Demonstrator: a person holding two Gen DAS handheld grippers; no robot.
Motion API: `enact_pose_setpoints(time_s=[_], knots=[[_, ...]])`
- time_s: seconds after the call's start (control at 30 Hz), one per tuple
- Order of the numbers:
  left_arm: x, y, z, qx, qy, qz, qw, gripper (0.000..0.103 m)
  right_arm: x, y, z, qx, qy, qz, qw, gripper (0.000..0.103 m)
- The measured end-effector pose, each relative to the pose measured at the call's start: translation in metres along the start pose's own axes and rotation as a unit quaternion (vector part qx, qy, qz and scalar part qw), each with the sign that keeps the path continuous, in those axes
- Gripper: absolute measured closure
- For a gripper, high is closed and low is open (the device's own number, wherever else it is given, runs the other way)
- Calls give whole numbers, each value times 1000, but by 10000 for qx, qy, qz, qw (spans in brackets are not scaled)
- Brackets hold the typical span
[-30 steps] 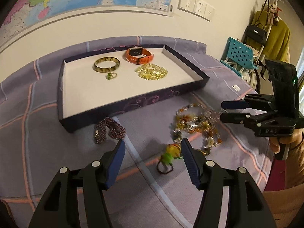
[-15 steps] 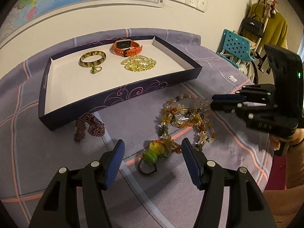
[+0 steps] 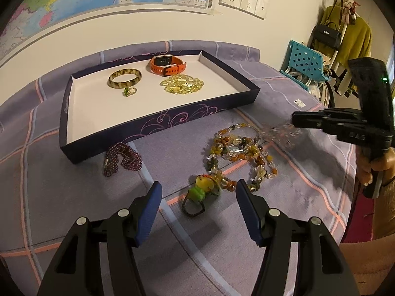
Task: Organize jewelry
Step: 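Move the right gripper to the clear crystal bracelet in the pile and grasp it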
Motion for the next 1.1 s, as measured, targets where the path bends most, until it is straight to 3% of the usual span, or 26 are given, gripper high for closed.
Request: enact_pose_setpoints(time_s=[0.1, 0.23, 0.4, 0.53, 0.7, 1.1], knots=[[-1, -1, 1, -9, -25, -25, 10000, 43, -4, -3, 0, -144, -86, -101, 9998, 90], [-1, 0, 0, -6, -25, -39, 10000, 43, -9, -4, 10, -276, -227, -184, 9992, 60], [-1, -1, -2, -14, 5, -59, 10000, 43, -14, -7, 29, -418, -452, -346, 9975, 47], [-3, -2, -2, -7, -14, -88, 10000, 43, -18, -11, 40, -600, -516, -528, 9955, 52], [-6, -4, -2, -13, -50, -108, 9999, 43, -16, -13, 39, -661, -500, -593, 9948, 85], [-9, -7, -2, 43, -50, -40, 10000, 44, -10, -3, 15, -39, -52, 73, 10000, 89]])
Point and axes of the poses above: each gripper's, at about its wrist camera, not at the fingertips, and z roughly the way its jaws point, y to its right, x to its top, the point moved 1 cm from there along z, roughly the way its jaws point, and after that the axes turned 9 degrees about x, right-handed, at the moved point
